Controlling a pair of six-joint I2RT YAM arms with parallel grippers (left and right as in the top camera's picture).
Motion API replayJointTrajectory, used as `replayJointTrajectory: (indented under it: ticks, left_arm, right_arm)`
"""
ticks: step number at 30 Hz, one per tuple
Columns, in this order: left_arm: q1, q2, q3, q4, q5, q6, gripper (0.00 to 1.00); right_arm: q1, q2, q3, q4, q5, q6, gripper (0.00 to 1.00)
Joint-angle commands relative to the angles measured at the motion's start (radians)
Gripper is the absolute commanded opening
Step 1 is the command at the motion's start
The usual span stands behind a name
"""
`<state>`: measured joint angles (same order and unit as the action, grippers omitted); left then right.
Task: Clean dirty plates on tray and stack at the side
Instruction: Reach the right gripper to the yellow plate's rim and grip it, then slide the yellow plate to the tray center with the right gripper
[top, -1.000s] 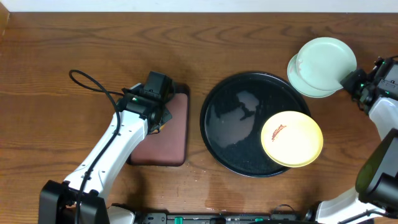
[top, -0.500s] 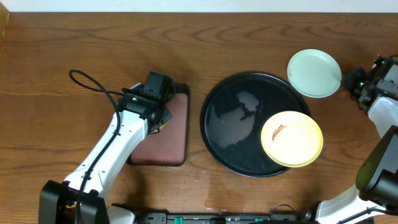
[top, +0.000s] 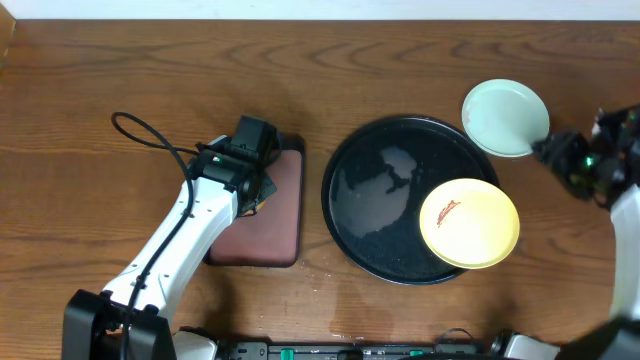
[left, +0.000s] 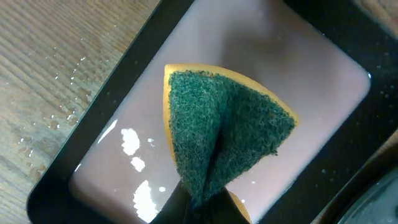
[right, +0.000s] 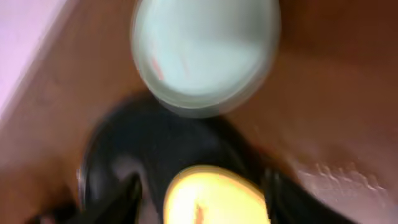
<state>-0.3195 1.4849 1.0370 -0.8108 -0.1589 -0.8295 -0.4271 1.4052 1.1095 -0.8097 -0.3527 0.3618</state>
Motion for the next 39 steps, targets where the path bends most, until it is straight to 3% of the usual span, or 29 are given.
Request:
replayJointTrajectory:
  ticks: [1,3,7,19,31,39]
  left_arm:
    - [0.004,0.007,-0.004,0.005,-0.005,0.013,0.08]
    - [0.004,0.007,-0.004,0.008,-0.005,0.013,0.08]
    - [0.004,0.007,-0.004,0.009,-0.005,-0.026,0.08]
    - [0.004,0.007,-0.004,0.013,-0.005,-0.032,0.08]
    - [0.004,0.007,-0.004,0.024,-0.005,-0.032,0.08]
    - [0.004,0.007,-0.004,0.038,-0.005,-0.032,0.08]
  right_arm:
    - [0.013,-0.067,0.001,-0.143,0.227,0.033,0.71]
    - [0.013,-0.087,0.0,-0.24,0.248,0.062,0.82]
    - [0.013,-0.09,-0.043,-0.289,0.251,0.064,0.83]
    - [0.016,-0.09,-0.299,-0.128,0.194,0.074,0.61]
    - [0.016,-0.09,-0.416,0.004,0.184,0.107,0.59]
    - [0.025,-0.09,-0.452,0.041,0.111,0.109,0.43]
